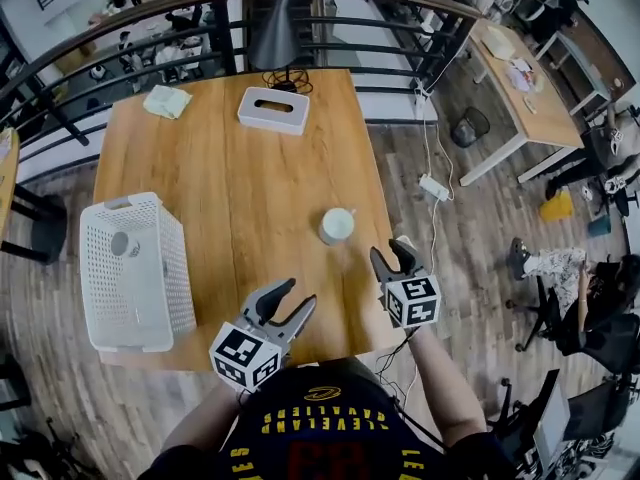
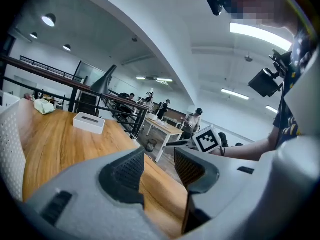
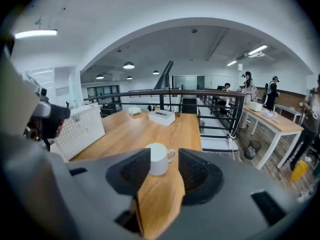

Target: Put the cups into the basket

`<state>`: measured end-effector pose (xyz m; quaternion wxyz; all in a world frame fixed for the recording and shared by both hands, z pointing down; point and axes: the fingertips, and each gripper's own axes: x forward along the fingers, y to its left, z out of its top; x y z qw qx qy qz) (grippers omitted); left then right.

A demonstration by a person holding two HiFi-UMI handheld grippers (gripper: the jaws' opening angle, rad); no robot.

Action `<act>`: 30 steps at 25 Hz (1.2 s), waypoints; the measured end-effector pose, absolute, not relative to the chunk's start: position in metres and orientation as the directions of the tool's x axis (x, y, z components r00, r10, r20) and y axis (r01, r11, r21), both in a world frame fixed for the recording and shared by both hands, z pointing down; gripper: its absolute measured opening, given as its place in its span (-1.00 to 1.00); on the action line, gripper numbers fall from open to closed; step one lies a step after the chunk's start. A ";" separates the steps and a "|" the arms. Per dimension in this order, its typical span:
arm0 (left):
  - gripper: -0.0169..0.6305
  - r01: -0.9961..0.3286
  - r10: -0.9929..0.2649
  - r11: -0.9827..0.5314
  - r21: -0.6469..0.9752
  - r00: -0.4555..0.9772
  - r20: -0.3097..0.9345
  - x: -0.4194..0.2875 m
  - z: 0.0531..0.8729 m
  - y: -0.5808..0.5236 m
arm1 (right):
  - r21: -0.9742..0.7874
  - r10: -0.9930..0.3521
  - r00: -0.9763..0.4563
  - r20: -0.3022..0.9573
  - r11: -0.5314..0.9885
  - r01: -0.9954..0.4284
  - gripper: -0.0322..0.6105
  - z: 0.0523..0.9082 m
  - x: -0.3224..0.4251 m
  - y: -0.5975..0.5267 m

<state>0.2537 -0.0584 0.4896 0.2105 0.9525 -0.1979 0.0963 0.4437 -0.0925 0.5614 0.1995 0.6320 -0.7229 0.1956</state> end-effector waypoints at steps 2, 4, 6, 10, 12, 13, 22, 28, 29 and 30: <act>-0.40 -0.454 -0.366 -0.816 0.359 0.885 0.288 0.255 0.491 -0.059 | -0.044 -0.820 -0.148 0.553 0.148 -0.988 -0.39 0.581 0.452 -0.109; -0.40 -0.493 -0.398 -0.795 0.352 0.863 0.310 0.254 0.493 -0.059 | -0.056 -0.808 -0.169 0.564 0.167 -0.984 -0.40 0.599 0.460 -0.126; -0.40 -0.536 -0.432 -0.769 0.348 0.837 0.336 0.250 0.495 -0.060 | -0.087 -0.802 -0.193 0.565 0.175 -0.981 -0.40 0.615 0.465 -0.142; -0.40 -0.616 -0.492 -0.708 0.345 0.781 0.386 0.245 0.502 -0.058 | -0.128 -0.790 -0.236 0.566 0.199 -0.972 -0.49 0.644 0.471 -0.168; -0.40 -0.641 -0.510 -0.687 0.342 0.761 0.401 0.247 0.504 -0.056 | -0.128 -0.775 -0.248 0.581 0.214 -0.968 -0.53 0.661 0.474 -0.177; -0.40 -0.649 -0.515 -0.681 0.339 0.754 0.408 0.248 0.505 -0.054 | -0.127 -0.766 -0.254 0.590 0.223 -0.967 -0.54 0.668 0.476 -0.180; -0.40 -0.727 -0.576 -0.614 0.307 0.679 0.454 0.240 0.511 -0.046 | -0.114 -0.736 -0.315 0.598 0.311 -0.943 -0.55 0.703 0.464 -0.208; -0.40 -0.761 -0.608 -0.577 0.298 0.643 0.465 0.234 0.511 -0.041 | -0.109 -0.752 -0.339 0.566 0.339 -0.934 -0.77 0.702 0.454 -0.219; -0.40 -0.765 -0.612 -0.570 0.300 0.639 0.466 0.233 0.512 -0.040 | -0.107 -0.752 -0.339 0.565 0.341 -0.934 -0.79 0.702 0.453 -0.220; -0.40 -0.768 -0.615 -0.565 0.302 0.636 0.467 0.233 0.513 -0.039 | -0.107 -0.752 -0.340 0.565 0.341 -0.934 -0.79 0.702 0.453 -0.220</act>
